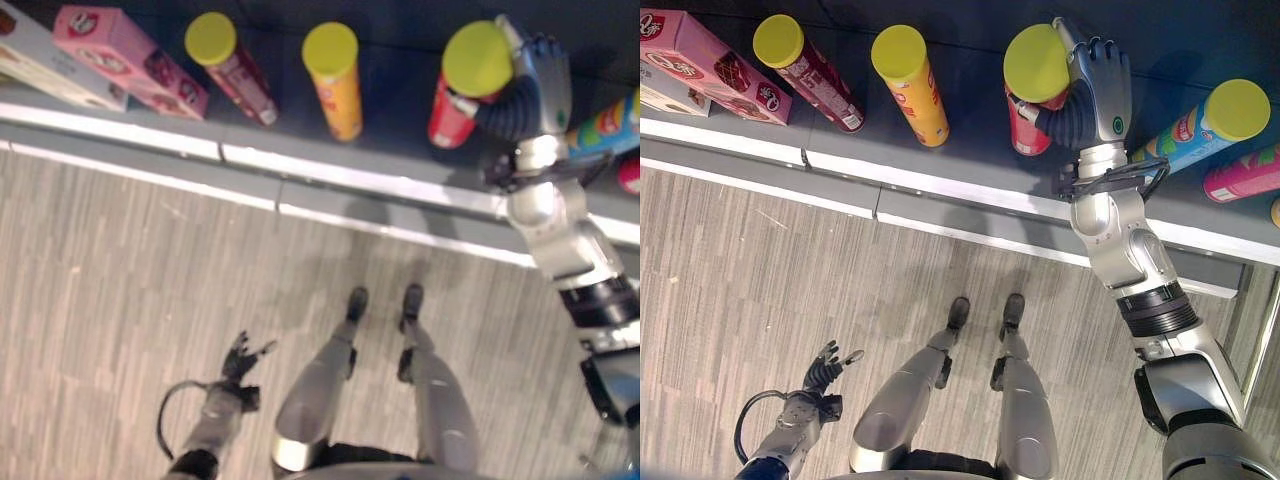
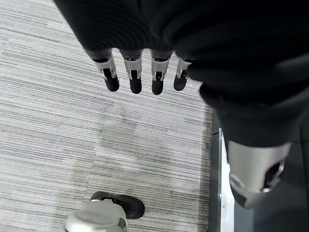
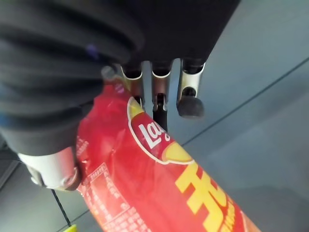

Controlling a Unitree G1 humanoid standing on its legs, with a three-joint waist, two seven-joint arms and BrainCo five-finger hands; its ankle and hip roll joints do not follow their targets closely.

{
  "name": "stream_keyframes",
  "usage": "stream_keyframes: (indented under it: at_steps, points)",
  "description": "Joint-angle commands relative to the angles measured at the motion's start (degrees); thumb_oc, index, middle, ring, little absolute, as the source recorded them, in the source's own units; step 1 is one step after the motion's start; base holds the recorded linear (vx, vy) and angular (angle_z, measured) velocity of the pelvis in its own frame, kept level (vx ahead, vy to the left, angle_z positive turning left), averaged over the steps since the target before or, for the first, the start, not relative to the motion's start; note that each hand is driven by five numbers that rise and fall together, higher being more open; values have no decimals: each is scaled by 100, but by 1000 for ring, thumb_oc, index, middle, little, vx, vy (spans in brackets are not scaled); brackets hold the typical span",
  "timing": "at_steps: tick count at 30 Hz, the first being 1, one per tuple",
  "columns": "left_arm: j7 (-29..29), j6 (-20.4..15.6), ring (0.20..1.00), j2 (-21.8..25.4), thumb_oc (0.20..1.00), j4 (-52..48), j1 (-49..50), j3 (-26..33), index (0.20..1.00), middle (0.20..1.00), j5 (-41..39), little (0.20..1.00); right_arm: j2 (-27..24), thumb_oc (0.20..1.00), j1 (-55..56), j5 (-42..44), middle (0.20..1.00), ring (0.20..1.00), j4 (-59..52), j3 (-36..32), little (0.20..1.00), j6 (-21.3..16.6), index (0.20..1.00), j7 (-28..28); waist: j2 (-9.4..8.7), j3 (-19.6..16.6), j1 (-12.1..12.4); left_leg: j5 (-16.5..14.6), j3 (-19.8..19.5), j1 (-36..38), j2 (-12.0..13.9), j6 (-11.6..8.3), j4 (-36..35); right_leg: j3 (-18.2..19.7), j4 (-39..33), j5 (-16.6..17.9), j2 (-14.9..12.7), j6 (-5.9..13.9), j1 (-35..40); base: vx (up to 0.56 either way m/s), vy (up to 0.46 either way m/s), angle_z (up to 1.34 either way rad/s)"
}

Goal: Put the goods on the table back onto the shelves and tidy them up.

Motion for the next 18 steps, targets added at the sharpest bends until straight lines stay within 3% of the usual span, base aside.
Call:
stream_keyframes:
  at_steps: [1,9,18]
  points:
    - [162,-134,1000,202,1000,-199,206,-67,1000,1000,-137,1000,-43,200,-278,-109,200,200,-170,-89,200,-85,200,-340,-142,-169,-4,-750,-21,-750,375,-343,983,298,609,-832,-751,774,-108,0,0,0]
    - [246,-240,1000,280,1000,-408,181,-109,1000,1000,-216,1000,-187,200,-410,2,200,200,622,-141,200,108,200,-789,-34,-169,-38,-673,4,-1141,353,-390,981,257,671,-803,-787,778,-517,1,0,2]
    - [311,-211,1000,205,1000,-359,108,-130,1000,1000,-204,1000,-122,200,-254,83,200,200,673,-326,200,189,200,-963,14,-169,-100,-673,32,-1241,348,-386,985,210,700,-822,-799,780,-627,6,4,4]
